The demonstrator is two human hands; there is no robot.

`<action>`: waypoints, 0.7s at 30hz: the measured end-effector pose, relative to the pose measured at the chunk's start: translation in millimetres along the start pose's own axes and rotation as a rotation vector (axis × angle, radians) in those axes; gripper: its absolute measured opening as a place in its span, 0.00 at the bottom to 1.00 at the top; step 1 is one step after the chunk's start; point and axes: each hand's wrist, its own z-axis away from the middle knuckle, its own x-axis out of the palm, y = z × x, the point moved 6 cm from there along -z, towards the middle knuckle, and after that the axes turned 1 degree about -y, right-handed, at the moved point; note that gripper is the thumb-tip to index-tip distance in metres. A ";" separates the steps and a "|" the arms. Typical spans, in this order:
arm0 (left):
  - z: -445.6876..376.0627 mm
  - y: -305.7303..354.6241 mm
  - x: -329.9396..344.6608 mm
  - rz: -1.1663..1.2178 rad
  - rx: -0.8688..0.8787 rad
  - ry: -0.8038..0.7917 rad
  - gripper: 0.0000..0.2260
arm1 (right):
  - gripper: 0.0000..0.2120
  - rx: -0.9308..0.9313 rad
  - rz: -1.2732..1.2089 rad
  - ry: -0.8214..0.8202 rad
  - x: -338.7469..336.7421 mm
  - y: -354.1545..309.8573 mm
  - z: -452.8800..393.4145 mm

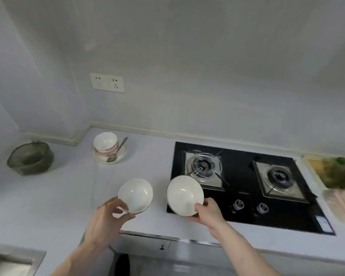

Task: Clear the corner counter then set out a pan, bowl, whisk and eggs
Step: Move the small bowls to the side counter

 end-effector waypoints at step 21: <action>107.3 386.1 339.3 0.039 0.601 -0.575 0.13 | 0.08 -0.042 -0.608 0.724 -484.5 127.3 169.4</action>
